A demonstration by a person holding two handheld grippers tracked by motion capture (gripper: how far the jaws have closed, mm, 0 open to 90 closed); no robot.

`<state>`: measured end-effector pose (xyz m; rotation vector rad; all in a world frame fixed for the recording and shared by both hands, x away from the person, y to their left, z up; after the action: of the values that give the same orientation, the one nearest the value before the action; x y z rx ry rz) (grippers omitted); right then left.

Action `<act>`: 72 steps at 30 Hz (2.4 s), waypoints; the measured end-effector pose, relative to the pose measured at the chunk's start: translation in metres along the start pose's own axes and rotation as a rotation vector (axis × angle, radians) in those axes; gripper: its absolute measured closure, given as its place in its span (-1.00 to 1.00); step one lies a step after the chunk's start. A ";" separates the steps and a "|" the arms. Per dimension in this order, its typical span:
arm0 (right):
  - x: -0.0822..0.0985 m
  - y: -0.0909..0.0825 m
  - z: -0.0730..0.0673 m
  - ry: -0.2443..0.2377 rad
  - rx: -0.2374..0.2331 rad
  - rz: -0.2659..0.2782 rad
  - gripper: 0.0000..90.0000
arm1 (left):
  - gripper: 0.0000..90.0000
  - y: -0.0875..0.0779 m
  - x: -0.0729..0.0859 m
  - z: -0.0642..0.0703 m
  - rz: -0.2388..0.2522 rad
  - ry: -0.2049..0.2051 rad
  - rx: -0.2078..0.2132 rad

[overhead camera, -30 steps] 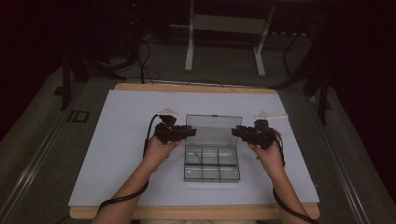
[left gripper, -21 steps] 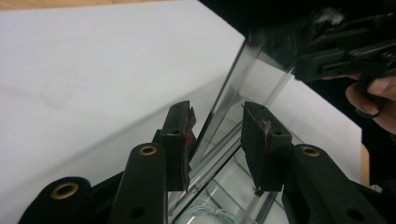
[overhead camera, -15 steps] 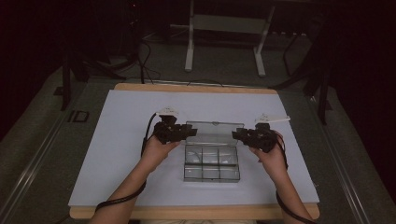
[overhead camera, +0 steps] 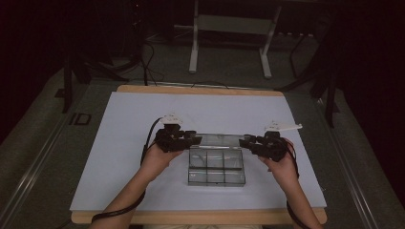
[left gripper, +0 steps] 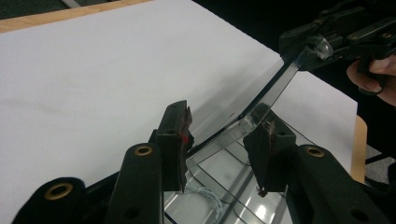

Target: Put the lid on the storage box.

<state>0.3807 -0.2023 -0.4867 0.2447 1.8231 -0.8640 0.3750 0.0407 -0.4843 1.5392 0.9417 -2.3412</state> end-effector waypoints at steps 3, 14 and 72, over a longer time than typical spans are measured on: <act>0.003 -0.002 -0.002 -0.006 -0.003 -0.002 0.35 | 0.35 -0.003 0.002 0.004 -0.003 0.016 -0.001; 0.012 -0.012 -0.005 0.055 -0.023 -0.028 0.43 | 0.32 -0.008 0.011 0.013 -0.016 0.045 0.003; 0.067 -0.016 -0.007 0.113 -0.032 -0.091 0.24 | -0.13 -0.023 0.071 0.011 -0.110 0.070 -0.078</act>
<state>0.3388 -0.2246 -0.5368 0.1949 1.9641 -0.8985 0.3242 0.0653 -0.5344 1.5869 1.1478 -2.3063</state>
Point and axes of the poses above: each handheld gripper's, and its own axes: y roughly forward along the jaws, x roughly out of its underside, z roughly to its right, the point moved 7 cm from there along y, roughly forward along the jaws, and after that the axes turned 5 degrees about z, right-handed, at the moved point
